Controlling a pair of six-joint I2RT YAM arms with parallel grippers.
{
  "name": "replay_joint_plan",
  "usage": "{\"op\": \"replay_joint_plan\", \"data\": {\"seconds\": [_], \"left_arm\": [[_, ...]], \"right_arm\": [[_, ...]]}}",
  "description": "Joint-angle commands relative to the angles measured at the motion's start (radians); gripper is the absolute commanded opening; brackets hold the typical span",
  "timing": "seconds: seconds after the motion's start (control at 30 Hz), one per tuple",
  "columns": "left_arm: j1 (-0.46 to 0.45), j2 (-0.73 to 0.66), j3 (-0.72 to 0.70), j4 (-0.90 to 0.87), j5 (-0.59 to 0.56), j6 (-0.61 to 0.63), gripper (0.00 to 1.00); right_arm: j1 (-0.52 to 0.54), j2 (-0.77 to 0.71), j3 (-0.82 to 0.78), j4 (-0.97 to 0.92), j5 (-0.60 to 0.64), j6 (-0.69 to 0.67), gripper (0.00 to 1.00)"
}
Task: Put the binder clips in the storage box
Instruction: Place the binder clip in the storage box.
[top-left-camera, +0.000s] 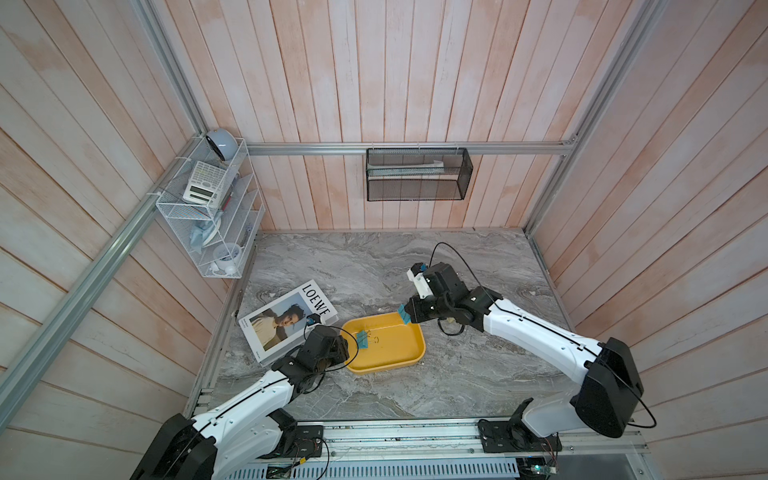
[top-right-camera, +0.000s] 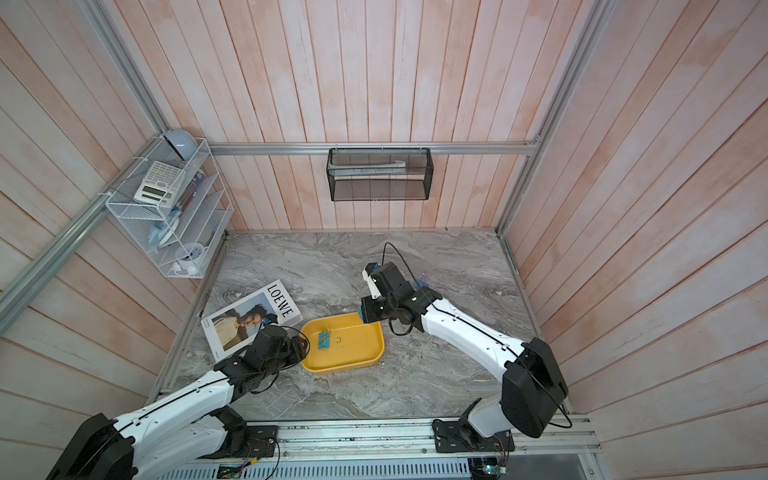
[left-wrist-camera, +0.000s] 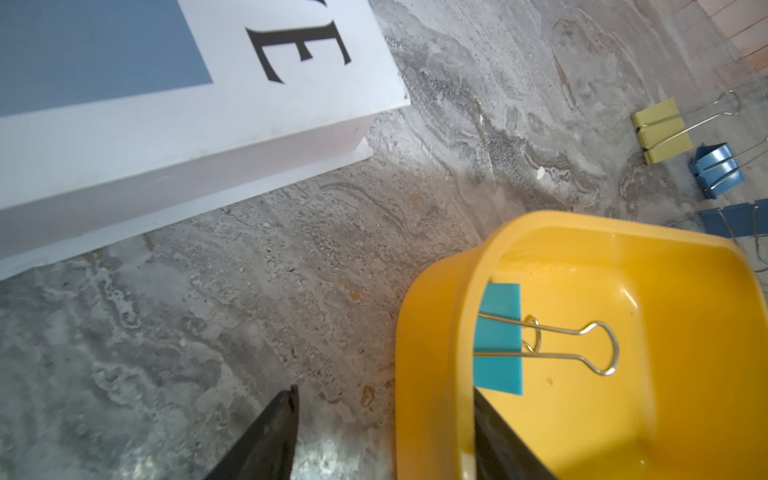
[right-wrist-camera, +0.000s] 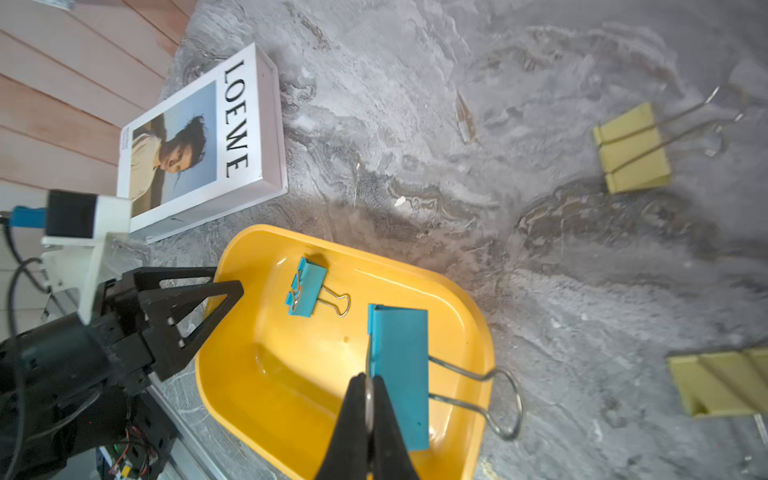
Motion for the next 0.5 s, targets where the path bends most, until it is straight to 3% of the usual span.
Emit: {"op": "replay_joint_plan", "data": {"seconds": [0.0, 0.27, 0.47], "left_arm": [[0.005, 0.002, -0.020, 0.032, 0.017, 0.021, 0.65], [0.005, 0.005, -0.031, 0.045, 0.024, 0.020, 0.65], [0.005, 0.005, -0.026, 0.038, 0.020, 0.024, 0.65]], "right_arm": [[0.036, 0.045, -0.045, 0.146, 0.136, 0.157, 0.00], [0.136, 0.181, -0.083, 0.374, 0.156, 0.286, 0.00], [0.194, 0.231, -0.061, 0.419, 0.184, 0.320, 0.00]]}}
